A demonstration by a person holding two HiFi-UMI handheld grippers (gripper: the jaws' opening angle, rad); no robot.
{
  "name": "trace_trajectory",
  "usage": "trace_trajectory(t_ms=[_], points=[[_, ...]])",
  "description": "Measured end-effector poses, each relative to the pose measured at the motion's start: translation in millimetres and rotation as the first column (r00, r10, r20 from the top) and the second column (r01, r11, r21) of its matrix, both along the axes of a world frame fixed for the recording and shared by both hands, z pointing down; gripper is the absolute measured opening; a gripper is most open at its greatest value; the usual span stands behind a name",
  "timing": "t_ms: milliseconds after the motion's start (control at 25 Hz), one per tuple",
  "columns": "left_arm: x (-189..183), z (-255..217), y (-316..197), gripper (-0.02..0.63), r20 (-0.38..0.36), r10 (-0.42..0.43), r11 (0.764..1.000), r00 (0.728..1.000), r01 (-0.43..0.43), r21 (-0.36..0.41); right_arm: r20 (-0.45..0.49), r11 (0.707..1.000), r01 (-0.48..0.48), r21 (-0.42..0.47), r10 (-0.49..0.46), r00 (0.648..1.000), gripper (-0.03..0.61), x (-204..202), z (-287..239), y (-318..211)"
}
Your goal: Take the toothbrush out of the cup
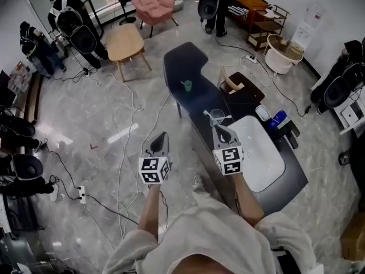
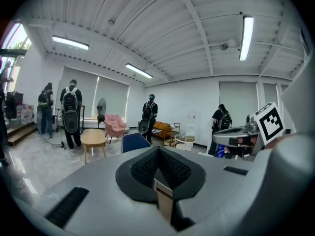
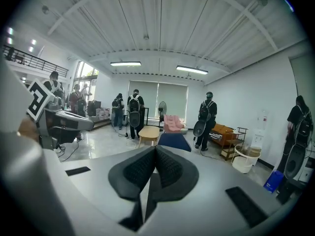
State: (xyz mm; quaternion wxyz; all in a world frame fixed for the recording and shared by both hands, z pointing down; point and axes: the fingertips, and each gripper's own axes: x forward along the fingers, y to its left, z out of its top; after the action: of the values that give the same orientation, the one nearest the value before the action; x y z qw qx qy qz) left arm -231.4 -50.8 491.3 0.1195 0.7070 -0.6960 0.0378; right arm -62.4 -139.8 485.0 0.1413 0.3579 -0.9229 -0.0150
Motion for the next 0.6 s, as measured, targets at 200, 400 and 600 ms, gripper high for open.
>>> trace_trajectory(t_ms=[200,400,600], points=[[-4,-9,-46,0.025,0.007,0.003,1.000,1.000,-0.003,0.009,0.012,1.000,0.019,0.001,-0.019,1.000,0.011,-15,-4,-40],[-11,-13,-83,0.025,0.011,-0.010,1.000,1.000,0.010,0.005,0.027,0.999,0.047,0.004,-0.047,0.999,0.012,-31,-13,-76],[-22,-13,-112,0.025,0.023,-0.024,1.000,0.999,0.024,0.006,0.038,0.998,0.062,0.006,-0.062,0.997,0.012,-44,-13,-108]])
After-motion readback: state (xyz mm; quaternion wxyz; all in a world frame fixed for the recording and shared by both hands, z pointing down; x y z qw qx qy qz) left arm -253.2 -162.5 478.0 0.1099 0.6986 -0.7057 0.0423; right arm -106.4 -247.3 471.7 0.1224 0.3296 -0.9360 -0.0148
